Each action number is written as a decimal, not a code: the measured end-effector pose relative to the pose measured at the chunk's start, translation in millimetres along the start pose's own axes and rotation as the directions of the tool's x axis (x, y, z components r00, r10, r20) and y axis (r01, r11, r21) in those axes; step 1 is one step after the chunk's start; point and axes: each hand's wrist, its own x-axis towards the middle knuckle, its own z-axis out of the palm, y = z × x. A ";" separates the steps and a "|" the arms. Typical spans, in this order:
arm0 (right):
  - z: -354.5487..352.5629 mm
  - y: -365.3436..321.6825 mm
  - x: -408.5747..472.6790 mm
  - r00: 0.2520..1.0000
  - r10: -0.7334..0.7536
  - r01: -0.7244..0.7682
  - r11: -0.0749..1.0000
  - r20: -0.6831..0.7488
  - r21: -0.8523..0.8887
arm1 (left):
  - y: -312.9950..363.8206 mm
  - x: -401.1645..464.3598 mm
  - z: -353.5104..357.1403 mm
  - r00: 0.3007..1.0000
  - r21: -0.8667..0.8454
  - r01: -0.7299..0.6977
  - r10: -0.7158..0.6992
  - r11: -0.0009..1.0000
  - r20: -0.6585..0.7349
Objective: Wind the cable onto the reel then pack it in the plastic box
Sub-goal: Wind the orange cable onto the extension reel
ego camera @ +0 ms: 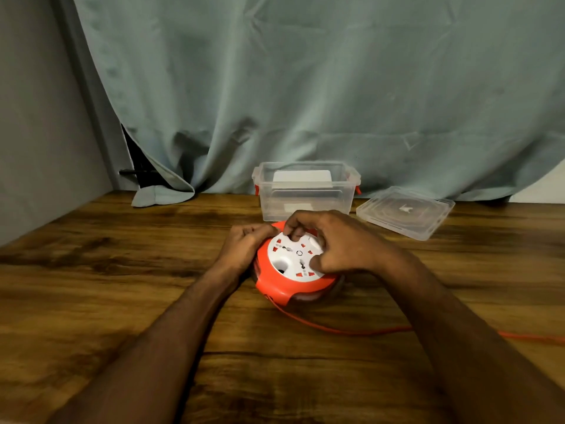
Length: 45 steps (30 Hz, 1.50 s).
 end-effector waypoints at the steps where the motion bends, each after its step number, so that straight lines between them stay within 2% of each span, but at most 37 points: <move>1: -0.2 0.8 0.2 1.000 0.004 -0.004 1.000 0.010 0.000 | 0.4 -0.5 0.6 1.000 -0.002 -0.005 0.005 1.000 0.000; 5: -2.4 0.2 0.3 0.998 -0.010 0.006 0.998 0.059 0.064 | 1.4 -1.4 1.5 1.000 0.000 -0.009 0.009 1.000 0.003; 14: -5.5 -4.6 -0.8 0.996 -0.017 0.010 0.996 0.084 0.085 | 3.7 -0.7 -4.3 0.998 -0.032 0.054 -0.053 0.998 0.024; 18: -6.3 -6.5 -1.6 0.997 0.001 -0.007 0.997 0.080 0.073 | 4.4 -0.6 -5.3 0.995 -0.012 0.084 -0.083 0.996 0.052; 23: -6.8 -7.9 -5.6 0.997 0.042 -0.045 0.998 0.072 0.042 | 2.7 2.8 -4.7 0.995 -0.049 0.098 -0.097 0.994 0.014; 30: 0.9 -12.1 -3.9 0.997 0.072 -0.077 0.986 -0.038 -0.150 | 2.5 0.9 -2.5 0.996 -0.091 0.087 -0.087 0.992 0.007; 33: 10.8 -14.1 -1.5 0.989 0.053 -0.084 0.970 -0.138 -0.227 | 2.1 1.7 -2.4 0.997 -0.094 0.072 -0.072 0.993 -0.005; 35: 15.3 -14.9 0.2 0.983 0.048 -0.086 0.972 -0.175 -0.218 | 1.7 3.0 -2.7 0.997 -0.091 0.077 -0.078 0.993 -0.004; 42: 20.7 -19.3 3.2 0.988 -0.010 -0.018 0.984 -0.157 -0.178 | 2.2 4.0 -2.9 0.998 -0.075 0.060 -0.060 0.995 -0.006; 45: 11.1 -17.1 -0.5 0.988 -0.031 0.019 0.997 -0.154 -0.080 | 2.3 3.7 -3.2 0.998 -0.074 0.065 -0.065 0.995 -0.006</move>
